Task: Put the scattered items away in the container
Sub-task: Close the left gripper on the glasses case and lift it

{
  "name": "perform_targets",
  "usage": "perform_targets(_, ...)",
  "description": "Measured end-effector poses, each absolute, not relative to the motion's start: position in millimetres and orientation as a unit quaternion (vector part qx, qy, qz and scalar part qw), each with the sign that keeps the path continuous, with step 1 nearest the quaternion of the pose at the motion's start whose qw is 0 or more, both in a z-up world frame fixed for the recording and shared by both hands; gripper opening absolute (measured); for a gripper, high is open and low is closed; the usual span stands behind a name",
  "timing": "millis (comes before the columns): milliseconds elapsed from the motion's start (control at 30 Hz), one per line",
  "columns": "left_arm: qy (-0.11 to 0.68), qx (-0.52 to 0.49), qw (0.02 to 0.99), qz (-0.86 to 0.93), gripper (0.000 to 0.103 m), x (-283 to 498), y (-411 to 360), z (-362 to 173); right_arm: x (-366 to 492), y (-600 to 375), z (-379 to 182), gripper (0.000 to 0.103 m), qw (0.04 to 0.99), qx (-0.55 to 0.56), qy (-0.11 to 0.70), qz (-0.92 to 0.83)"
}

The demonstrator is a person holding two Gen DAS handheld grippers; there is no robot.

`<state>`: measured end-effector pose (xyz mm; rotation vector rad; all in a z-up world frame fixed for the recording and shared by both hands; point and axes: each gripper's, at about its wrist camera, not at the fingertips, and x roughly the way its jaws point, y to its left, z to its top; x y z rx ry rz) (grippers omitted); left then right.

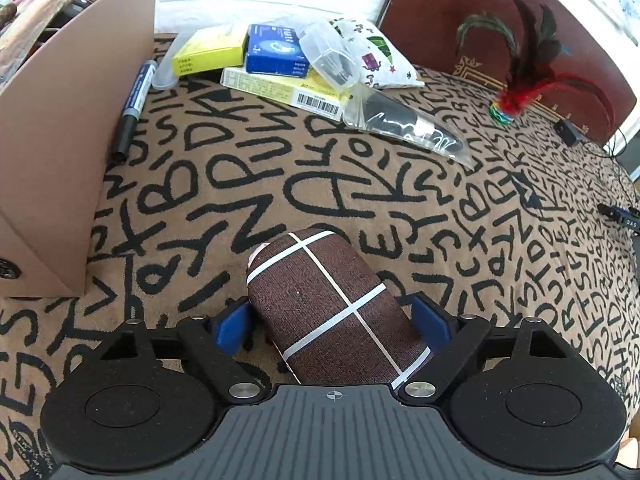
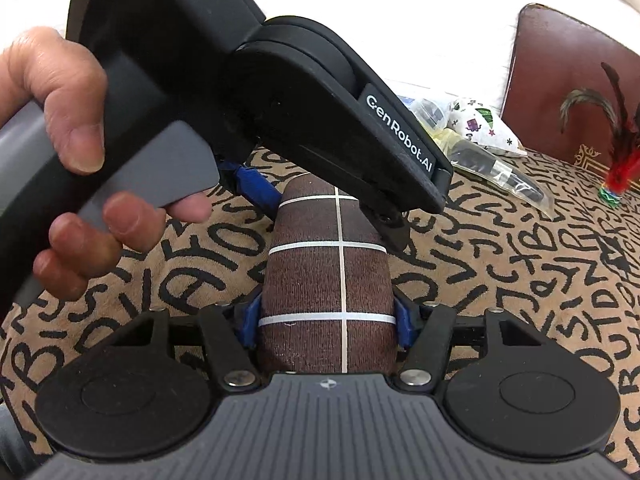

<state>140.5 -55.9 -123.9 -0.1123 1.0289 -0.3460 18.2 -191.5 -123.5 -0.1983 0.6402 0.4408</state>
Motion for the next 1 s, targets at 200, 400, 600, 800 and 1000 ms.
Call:
perform_targets(200,0.486,-0.055,0.856,-0.169,0.084,139,-54,-124,19,-189,-122,0.065,0.919,-0.097,0.320,0.209)
perform_targets(400,0.485,-0.058,0.855,-0.174,0.084,130,-52,-124,12,-185,-119,0.065,0.917,-0.098,0.328,0.203)
perform_targets(600,0.479,-0.059,0.857,-0.181,0.084,112,-44,-124,-3,-178,-117,0.065,0.915,-0.105,0.335,0.200)
perform_targets(800,0.474,-0.093,0.857,-0.183,0.082,84,-23,-120,-26,-168,-110,0.065,0.911,-0.115,0.339,0.204)
perform_targets(1000,0.454,-0.131,0.863,-0.177,0.080,55,7,-105,-54,-149,-96,0.065,0.910,-0.140,0.330,0.206)
